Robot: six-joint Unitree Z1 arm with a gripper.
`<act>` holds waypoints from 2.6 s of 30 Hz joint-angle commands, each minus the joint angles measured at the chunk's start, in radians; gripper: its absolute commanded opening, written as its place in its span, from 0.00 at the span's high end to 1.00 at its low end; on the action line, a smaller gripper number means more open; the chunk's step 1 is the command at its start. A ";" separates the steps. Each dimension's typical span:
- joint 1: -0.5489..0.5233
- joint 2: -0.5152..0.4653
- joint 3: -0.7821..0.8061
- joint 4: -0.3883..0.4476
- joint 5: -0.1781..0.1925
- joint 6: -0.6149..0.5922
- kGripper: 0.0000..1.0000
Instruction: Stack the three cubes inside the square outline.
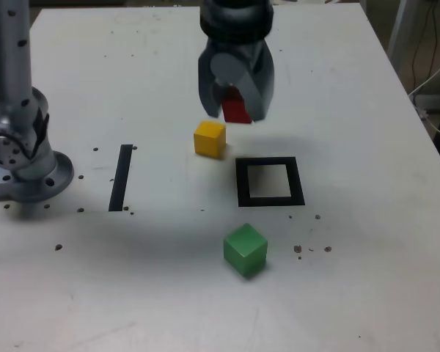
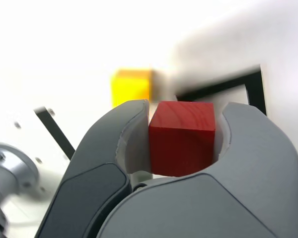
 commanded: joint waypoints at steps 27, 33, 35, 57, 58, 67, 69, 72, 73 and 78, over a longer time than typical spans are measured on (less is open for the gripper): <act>-0.120 0.264 -0.138 -0.021 -0.060 -0.439 0.70; -0.111 0.275 -0.126 -0.027 -0.059 -0.437 0.67; -0.107 0.278 -0.122 -0.027 -0.057 -0.434 0.67; -0.098 0.287 -0.109 -0.024 -0.056 -0.400 0.01; -0.098 0.281 -0.108 -0.020 -0.050 -0.403 0.01; -0.098 0.202 -0.100 0.009 -0.027 -0.387 0.00; -0.095 0.168 -0.100 0.019 -0.017 -0.361 0.00; -0.084 0.114 -0.094 0.027 -0.003 -0.297 0.00; -0.077 0.097 -0.088 0.027 0.001 -0.270 0.00; -0.017 0.038 -0.027 0.041 0.006 -0.148 0.01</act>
